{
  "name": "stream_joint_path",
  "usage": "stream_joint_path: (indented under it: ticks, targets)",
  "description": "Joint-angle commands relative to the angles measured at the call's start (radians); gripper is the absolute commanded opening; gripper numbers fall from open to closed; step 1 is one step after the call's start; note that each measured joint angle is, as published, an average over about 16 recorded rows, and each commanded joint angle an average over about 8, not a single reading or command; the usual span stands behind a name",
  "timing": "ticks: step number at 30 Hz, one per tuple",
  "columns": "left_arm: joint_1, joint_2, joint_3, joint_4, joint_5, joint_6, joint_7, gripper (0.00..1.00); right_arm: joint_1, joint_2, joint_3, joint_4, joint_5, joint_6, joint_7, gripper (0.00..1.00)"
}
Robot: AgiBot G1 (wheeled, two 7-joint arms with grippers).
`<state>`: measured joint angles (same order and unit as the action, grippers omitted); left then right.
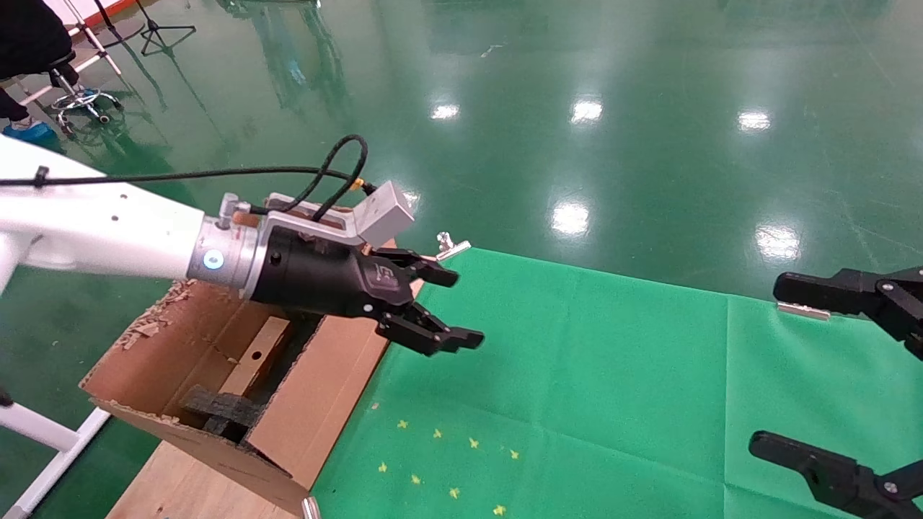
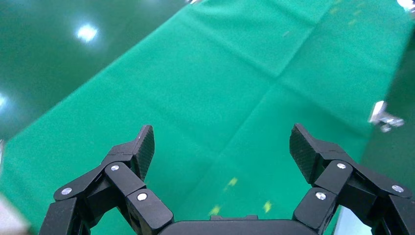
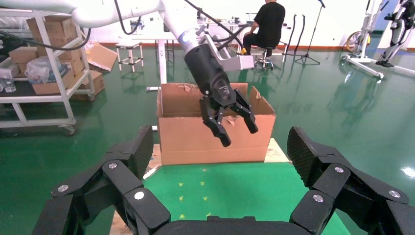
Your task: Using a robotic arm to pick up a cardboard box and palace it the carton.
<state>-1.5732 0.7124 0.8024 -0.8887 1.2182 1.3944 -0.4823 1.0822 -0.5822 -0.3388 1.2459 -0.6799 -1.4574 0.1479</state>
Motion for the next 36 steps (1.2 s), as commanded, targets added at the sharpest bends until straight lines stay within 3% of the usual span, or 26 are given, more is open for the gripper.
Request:
stream_joint_path:
  ticks: [1, 26, 36]
  targets:
    - [0.036, -0.007, -0.038, -0.029, -0.035, 0.007, 0.021, 1.00, 0.000, 0.000, 0.000, 0.000, 0.000, 0.000, 0.000, 1.00]
    - [0.482, -0.097, -0.505, -0.382, -0.471, 0.098, 0.284, 1.00, 0.000, 0.000, 0.000, 0.000, 0.000, 0.000, 0.000, 1.00]
    - [0.524, -0.106, -0.549, -0.415, -0.514, 0.108, 0.303, 1.00, 0.000, 0.000, 0.000, 0.000, 0.000, 0.000, 0.000, 1.00]
